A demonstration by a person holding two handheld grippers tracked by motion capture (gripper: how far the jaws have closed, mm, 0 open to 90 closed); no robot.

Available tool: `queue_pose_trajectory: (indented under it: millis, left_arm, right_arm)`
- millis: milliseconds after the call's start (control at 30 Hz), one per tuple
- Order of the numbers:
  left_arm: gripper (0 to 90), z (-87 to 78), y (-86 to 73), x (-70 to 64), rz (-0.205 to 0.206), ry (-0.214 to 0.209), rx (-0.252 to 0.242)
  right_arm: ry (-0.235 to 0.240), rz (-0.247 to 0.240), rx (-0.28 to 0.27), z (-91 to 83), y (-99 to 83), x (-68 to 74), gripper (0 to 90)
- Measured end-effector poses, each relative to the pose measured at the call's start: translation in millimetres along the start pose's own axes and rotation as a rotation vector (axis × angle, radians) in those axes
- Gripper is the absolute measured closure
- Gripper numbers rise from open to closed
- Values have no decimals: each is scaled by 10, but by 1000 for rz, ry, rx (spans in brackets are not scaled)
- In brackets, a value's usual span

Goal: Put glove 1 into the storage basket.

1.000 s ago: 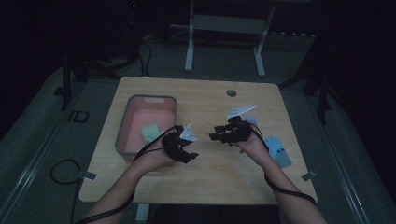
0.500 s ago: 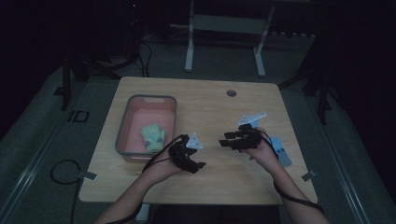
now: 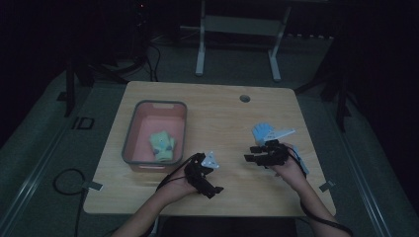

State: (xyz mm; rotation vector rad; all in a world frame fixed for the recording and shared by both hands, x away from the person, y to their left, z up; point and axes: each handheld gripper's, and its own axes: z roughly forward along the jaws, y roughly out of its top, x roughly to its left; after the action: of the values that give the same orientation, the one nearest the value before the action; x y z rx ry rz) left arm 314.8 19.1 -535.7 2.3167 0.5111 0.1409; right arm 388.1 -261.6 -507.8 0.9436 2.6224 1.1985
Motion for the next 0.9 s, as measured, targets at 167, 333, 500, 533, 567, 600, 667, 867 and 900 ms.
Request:
queue_pose_trajectory:
  millis: [167, 333, 500, 533, 567, 600, 667, 867, 900]
  left_arm:
    - [28, 109, -76, -51, -14, 25, -43]
    - [28, 136, -131, -55, -42, 49, -63]
    - [28, 167, -191, -94, -43, 35, -63]
    - [28, 178, -206, -106, -40, 36, -63]
    - [28, 185, -218, -115, -32, 42, -61]
    - [28, 189, -226, -127, -28, 51, -62]
    - [28, 188, -234, -145, -27, 70, -69]
    - [28, 125, -233, -176, -48, 90, -108]
    - [28, 124, -240, -182, -46, 94, -107]
  right_arm:
    - [-28, -4, -4, -109, -120, -59, 501]
    - [-62, 3, -3, -201, -206, -119, 503]
    - [-93, 22, -14, -282, -277, -186, 501]
    - [-103, 24, -17, -297, -289, -199, 501]
    - [-113, 23, -22, -315, -299, -213, 503]
    - [-119, 26, -28, -332, -305, -230, 504]
    - [-143, 27, -39, -366, -304, -269, 508]
    - [-201, 62, -89, -455, -242, -481, 548]
    - [-209, 70, -94, -465, -228, -527, 565]
